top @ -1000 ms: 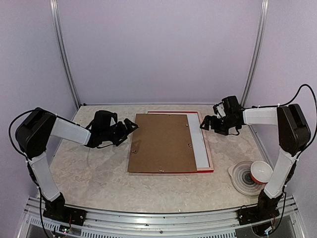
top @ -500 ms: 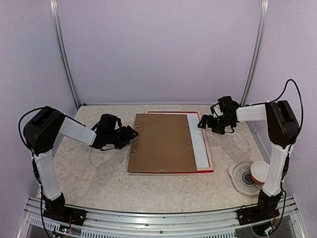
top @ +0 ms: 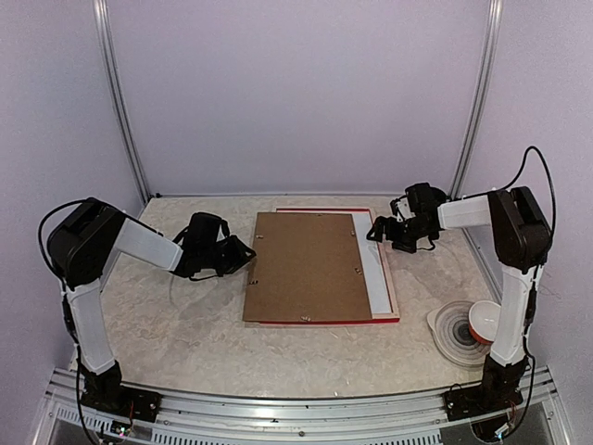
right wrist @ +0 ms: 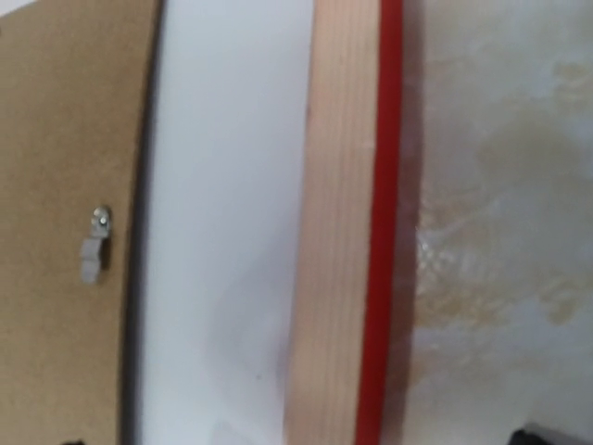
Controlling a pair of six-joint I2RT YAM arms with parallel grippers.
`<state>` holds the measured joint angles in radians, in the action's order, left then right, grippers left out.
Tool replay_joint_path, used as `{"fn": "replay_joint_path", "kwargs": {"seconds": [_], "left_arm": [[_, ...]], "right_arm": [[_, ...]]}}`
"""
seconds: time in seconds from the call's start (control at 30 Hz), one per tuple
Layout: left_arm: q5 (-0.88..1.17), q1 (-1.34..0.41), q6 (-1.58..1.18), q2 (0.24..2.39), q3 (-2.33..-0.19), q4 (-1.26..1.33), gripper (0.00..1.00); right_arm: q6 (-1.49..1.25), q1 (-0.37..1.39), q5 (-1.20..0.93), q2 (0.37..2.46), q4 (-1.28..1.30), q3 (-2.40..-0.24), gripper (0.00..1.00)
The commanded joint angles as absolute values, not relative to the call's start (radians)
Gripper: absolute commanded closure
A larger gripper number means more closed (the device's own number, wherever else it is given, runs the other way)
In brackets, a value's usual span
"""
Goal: Put the photo into the frame
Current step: Adjust the photo frame on the frame body.
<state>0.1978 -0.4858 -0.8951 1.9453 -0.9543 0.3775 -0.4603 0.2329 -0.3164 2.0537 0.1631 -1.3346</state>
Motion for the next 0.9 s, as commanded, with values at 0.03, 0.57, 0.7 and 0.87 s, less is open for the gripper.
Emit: {"fn": "replay_joint_path", "kwargs": {"seconds": [0.03,0.57,0.7,0.87], "left_arm": [[0.218,-0.491,-0.92,1.981,-0.965,0.443,0.77],[0.221,-0.501,-0.959,2.023,-0.999,0.512,0.88],[0.222,-0.507,-0.963,2.032,-1.015,0.514,0.88],[0.22,-0.52,-0.967,2.052,-1.045,0.509,0.88]], "right_arm": [[-0.444,0.219,-0.353,2.083,0.136,-1.355,0.01],[-0.446,0.219,-0.393,2.077,0.102,-1.324,0.01],[-0.446,0.219,-0.396,2.075,0.101,-1.325,0.01],[-0.45,0.219,-0.408,2.081,0.097,-1.327,0.01]]}}
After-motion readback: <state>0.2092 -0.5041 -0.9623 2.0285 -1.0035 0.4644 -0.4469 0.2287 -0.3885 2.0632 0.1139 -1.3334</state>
